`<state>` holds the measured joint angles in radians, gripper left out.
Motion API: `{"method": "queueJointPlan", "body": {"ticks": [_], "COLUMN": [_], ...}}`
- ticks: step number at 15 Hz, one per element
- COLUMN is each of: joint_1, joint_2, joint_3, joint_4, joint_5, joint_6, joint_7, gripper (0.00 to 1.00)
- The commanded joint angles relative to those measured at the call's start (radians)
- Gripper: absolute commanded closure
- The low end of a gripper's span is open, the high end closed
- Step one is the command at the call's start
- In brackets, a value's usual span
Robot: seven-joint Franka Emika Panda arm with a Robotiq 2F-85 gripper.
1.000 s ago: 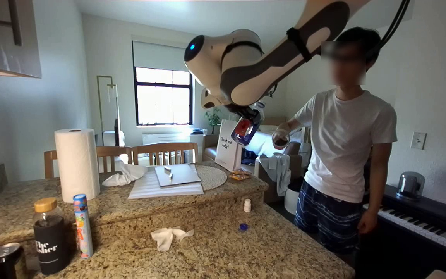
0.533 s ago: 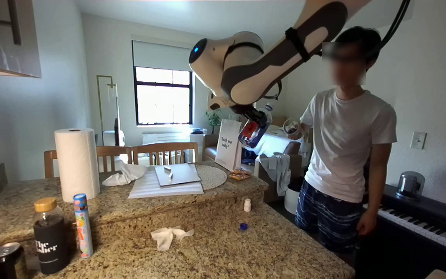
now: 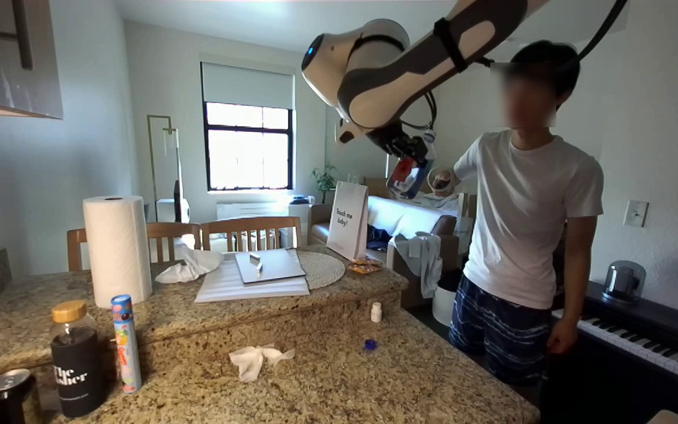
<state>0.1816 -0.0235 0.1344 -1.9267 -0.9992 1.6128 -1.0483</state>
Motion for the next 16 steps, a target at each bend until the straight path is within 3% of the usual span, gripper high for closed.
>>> {"method": "queueJointPlan", "body": {"ticks": [1,11,16], "joint_1": [-0.011,-0.013,-0.017], "joint_2": [-0.003,-0.002,-0.007], "joint_3": [0.004,0.000,-0.002], "joint_4": [0.077,0.170,0.137], "joint_5": [0.010,0.254,0.055], "joint_6": [-0.032,-0.051,-0.072], "joint_7": [-0.079,-0.130,-0.202], "gripper": [0.78,0.78,0.78]}}
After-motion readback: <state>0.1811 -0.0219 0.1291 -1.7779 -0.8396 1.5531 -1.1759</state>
